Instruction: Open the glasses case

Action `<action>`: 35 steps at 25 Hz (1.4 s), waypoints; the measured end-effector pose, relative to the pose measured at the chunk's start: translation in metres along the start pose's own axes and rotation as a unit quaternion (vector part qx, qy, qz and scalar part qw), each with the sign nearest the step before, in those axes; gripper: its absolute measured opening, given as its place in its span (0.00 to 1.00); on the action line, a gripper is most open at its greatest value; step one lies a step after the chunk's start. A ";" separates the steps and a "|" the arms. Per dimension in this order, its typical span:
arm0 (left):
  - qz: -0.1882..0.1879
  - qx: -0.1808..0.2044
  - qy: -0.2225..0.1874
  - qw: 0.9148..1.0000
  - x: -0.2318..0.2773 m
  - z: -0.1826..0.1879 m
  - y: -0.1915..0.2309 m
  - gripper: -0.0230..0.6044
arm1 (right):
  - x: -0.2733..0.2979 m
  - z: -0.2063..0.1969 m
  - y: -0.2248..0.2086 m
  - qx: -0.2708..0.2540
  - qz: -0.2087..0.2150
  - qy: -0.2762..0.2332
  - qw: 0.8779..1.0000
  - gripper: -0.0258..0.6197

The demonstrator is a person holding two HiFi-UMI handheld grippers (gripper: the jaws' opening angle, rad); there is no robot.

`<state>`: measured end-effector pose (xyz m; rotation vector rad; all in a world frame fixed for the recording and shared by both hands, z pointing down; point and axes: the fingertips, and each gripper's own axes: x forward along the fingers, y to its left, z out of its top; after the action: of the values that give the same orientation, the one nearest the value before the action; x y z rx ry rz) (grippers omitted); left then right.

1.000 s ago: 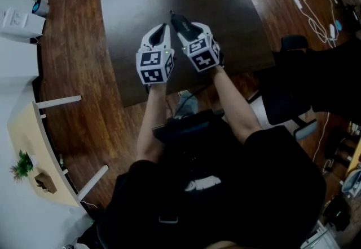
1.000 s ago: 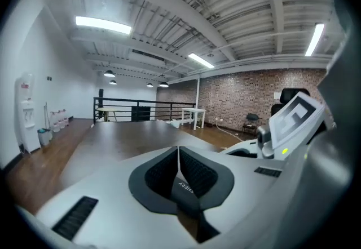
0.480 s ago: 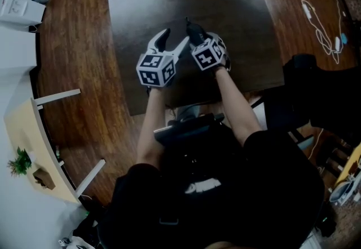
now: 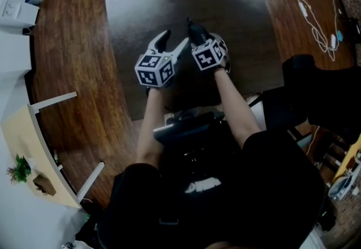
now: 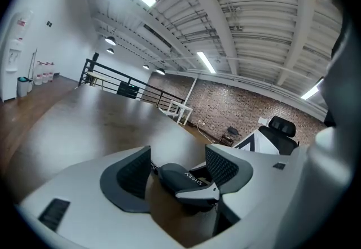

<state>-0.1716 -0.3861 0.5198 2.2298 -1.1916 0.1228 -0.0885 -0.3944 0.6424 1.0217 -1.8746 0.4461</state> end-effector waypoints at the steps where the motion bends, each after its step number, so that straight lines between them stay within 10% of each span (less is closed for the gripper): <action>1: -0.003 -0.003 0.001 1.000 0.001 -0.001 0.001 0.51 | 0.000 0.000 -0.001 0.001 -0.004 0.001 1.000 0.57; 17: -0.023 -0.018 0.020 0.999 0.014 -0.012 -0.007 0.51 | 0.010 -0.016 -0.020 0.026 -0.009 0.021 0.999 0.61; 26: -0.079 -0.135 -0.114 0.981 -0.003 0.038 -0.002 0.53 | -0.081 0.093 -0.001 0.006 0.023 -0.270 0.963 0.60; 35: -0.125 -0.133 -0.167 0.969 -0.007 0.078 -0.033 0.59 | -0.144 0.132 0.051 -0.061 0.085 -0.389 0.915 0.60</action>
<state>-0.1649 -0.4101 0.4392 2.1872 -1.0084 -0.5027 -0.1696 -0.3846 0.4579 1.0356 -2.6737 -0.0072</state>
